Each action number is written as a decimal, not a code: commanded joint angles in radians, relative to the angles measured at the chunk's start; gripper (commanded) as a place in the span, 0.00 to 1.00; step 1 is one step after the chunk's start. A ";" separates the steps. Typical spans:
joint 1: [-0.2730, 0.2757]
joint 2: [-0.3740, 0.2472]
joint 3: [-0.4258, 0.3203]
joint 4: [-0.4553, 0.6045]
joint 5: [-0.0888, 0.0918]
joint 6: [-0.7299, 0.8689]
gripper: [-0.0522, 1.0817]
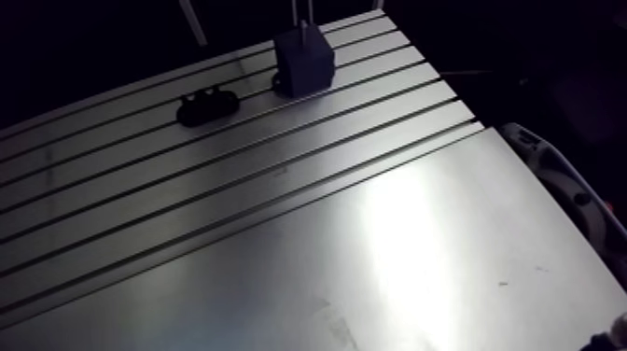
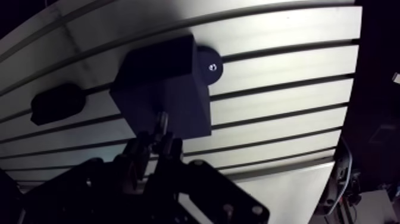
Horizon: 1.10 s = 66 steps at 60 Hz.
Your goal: Pick up the M10 bolt and insert it into the hole until fully seated.
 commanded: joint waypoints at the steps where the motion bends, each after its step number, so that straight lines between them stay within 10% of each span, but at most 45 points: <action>1: 0.000 0.000 0.000 -0.004 -0.001 0.001 0.18; 5: 0.002 0.000 0.001 -0.014 0.003 0.001 0.05; 30: 0.002 -0.068 -0.008 -0.040 0.041 -0.031 0.05; 66: 0.069 -0.490 0.317 -0.092 0.059 -0.002 0.05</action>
